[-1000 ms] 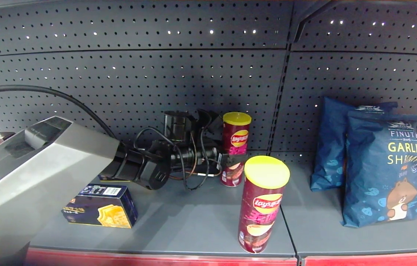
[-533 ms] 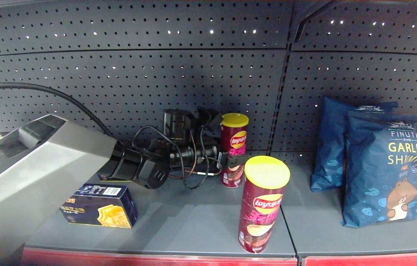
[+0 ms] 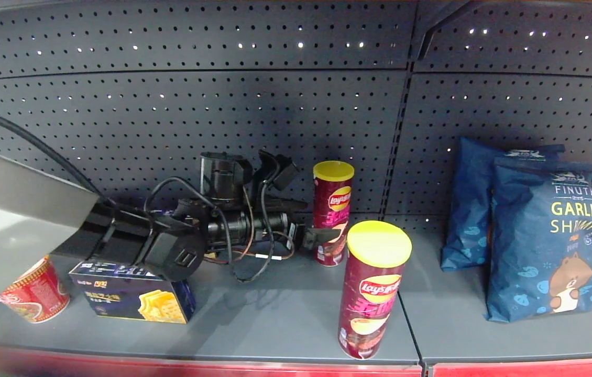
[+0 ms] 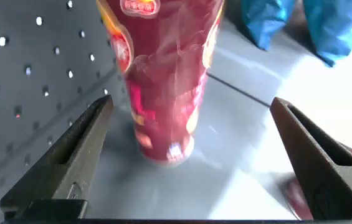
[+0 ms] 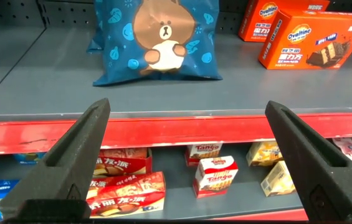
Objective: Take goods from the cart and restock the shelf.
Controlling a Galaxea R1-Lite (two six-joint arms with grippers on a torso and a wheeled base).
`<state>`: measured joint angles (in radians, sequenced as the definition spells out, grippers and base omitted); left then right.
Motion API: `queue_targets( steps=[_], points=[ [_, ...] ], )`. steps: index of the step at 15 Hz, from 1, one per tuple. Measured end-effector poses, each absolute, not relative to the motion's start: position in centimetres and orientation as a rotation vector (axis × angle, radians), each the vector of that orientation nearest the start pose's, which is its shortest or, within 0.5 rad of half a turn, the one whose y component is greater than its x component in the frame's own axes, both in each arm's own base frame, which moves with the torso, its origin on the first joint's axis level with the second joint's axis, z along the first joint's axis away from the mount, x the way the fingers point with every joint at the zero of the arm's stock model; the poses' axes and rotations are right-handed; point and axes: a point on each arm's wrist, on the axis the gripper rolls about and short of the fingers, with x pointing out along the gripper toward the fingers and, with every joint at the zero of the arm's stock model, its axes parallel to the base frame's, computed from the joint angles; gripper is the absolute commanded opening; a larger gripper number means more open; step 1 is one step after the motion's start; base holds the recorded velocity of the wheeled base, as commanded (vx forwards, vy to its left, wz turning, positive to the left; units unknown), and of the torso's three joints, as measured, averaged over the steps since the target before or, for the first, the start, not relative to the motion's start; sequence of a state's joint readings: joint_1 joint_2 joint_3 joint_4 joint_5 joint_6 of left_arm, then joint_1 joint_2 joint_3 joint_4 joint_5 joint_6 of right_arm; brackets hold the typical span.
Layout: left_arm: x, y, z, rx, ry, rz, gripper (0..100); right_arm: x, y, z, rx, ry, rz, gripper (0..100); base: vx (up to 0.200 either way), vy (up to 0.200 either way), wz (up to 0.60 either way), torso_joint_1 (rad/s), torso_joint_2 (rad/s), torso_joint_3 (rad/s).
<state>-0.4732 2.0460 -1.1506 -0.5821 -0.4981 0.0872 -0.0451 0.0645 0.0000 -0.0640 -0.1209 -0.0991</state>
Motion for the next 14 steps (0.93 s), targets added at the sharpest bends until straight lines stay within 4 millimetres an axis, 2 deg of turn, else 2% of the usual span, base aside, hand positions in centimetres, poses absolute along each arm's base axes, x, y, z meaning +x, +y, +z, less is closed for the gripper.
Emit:
queue_targets(
  steps=[4,7,10,12,14],
  points=[
    [32.2,-16.6,16.8,0.078,0.267,-0.915,100,-1.8,0.0,8.3,-0.118,0.007,-0.059,100,0.0,0.0,0.0,0.0,0.0,0.0],
    [29.0,-13.7,19.3,0.075,0.224,-0.835,100,-1.8,0.3,8.2,-0.126,0.02,0.043,100,0.0,0.0,0.0,0.0,0.0,0.0],
    [25.1,-9.9,20.5,0.076,0.198,-0.702,100,-1.9,0.3,8.2,-0.121,0.034,0.039,100,0.0,0.0,0.0,0.0,0.0,0.0],
    [21.7,-7.4,21.1,0.076,0.17,-0.591,100,-1.9,0.2,8.3,-0.119,0.043,0.012,100,0.0,0.0,0.0,0.0,0.0,0.0],
    [18.7,-5.2,21.8,0.06,0.122,-0.496,100,-2.0,0.2,9.4,-0.113,0.025,-0.001,100,0.0,0.0,0.0,0.0,0.0,0.0]
  ],
)
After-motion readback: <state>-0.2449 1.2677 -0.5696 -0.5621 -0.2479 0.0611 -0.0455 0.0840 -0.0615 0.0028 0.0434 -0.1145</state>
